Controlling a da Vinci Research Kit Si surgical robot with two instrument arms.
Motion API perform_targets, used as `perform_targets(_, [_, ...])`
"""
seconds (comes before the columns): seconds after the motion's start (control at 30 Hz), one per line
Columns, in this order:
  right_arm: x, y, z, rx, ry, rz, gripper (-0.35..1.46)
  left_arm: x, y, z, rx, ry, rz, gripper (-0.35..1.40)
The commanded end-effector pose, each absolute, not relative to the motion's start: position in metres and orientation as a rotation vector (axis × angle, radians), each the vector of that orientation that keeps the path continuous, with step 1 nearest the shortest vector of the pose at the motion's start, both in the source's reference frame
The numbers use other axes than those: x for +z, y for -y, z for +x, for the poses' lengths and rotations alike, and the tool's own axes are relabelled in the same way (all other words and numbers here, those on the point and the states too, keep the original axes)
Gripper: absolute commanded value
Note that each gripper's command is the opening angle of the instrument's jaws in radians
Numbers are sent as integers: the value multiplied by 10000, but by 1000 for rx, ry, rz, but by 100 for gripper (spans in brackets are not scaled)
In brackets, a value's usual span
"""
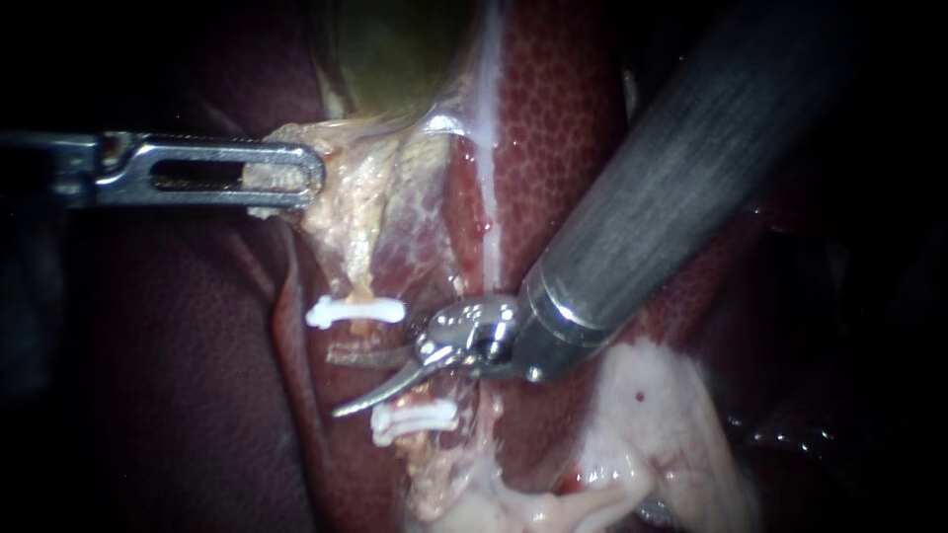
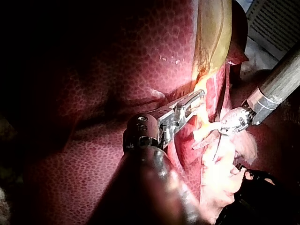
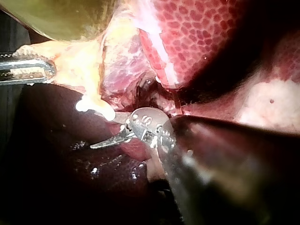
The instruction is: Go back from the cut left tube
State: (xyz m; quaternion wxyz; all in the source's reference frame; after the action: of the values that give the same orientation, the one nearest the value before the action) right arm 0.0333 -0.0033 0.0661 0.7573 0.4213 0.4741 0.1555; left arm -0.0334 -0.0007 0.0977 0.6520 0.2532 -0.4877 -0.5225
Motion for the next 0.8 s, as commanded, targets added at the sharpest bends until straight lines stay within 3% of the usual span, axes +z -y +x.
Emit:
perform_targets(0.03, [660,33,332,336,-1038,913,113,976,7,-333,-1186,1107,575,-35])
perform_targets(0.27, [653,35,311,345,-1060,793,141,976,7,-331,-1185,1107,576,-35])
perform_targets(0.8, [613,-7,214,329,-1071,627,143,978,5,-331,-1185,1107,576,-35])
